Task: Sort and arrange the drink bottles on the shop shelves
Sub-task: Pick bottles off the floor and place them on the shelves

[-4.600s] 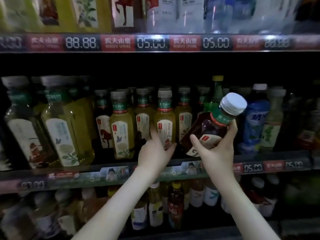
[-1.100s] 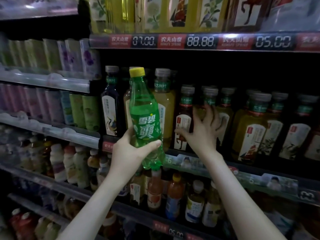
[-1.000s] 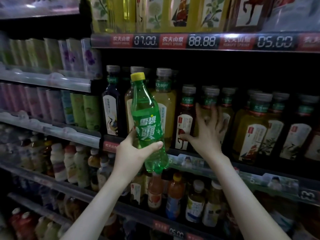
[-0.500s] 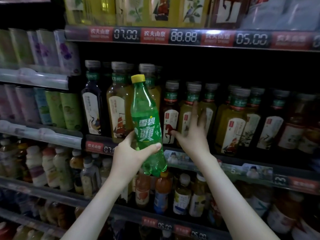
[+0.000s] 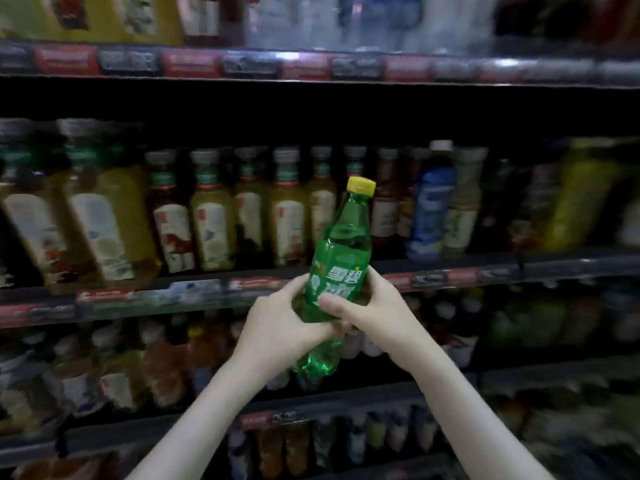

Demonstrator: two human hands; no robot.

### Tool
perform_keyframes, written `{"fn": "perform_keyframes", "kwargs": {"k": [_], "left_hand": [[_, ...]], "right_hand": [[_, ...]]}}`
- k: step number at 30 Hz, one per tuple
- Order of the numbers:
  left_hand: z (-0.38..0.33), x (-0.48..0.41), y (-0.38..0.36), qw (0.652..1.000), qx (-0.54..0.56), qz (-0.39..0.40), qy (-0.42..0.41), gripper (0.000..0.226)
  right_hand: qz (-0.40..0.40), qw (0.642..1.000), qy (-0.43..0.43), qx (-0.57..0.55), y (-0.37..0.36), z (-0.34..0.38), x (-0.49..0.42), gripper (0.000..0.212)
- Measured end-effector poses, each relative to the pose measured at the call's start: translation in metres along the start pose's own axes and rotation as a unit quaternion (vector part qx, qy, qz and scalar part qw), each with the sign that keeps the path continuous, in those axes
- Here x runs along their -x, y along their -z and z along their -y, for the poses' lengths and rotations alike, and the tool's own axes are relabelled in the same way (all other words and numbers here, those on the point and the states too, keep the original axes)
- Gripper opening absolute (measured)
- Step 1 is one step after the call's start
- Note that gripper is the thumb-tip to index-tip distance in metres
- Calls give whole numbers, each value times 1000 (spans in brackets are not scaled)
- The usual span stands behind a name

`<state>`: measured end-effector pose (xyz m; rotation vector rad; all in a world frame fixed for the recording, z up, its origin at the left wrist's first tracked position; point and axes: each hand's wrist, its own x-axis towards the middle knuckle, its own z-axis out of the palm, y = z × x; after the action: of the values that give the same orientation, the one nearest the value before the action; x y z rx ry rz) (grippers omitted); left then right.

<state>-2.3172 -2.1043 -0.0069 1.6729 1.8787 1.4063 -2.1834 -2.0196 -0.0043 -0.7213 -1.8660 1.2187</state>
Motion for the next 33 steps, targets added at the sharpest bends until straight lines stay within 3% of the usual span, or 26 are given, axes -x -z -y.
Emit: {"fn": "perform_keyframes", "kwargs": {"k": [5,8,14,20,25,33], "left_hand": [[-67,0,-113,991,60,115,-42,60],[-119,1,-188,976,107,178,-64,56],[-205,2,-315,961,160,206,-87,43],[-270,-11,-413,942,144,274,-133,36],[-309,-32,-496,917,115,337,-178,37],[-380,-99,-666,901,106,364,-213,35]], "right_hand": [[-110,994,-20,15,125,-11,69,33],[-181,982,-32,36,218,-15,113,35],[-270,959,-59,65,369,-19,189,35],[-347,934,-75,47,476,-42,220,36],[-377,924,-63,24,567,-72,223,37],[-395,915,-72,41,735,-119,214,34]]}}
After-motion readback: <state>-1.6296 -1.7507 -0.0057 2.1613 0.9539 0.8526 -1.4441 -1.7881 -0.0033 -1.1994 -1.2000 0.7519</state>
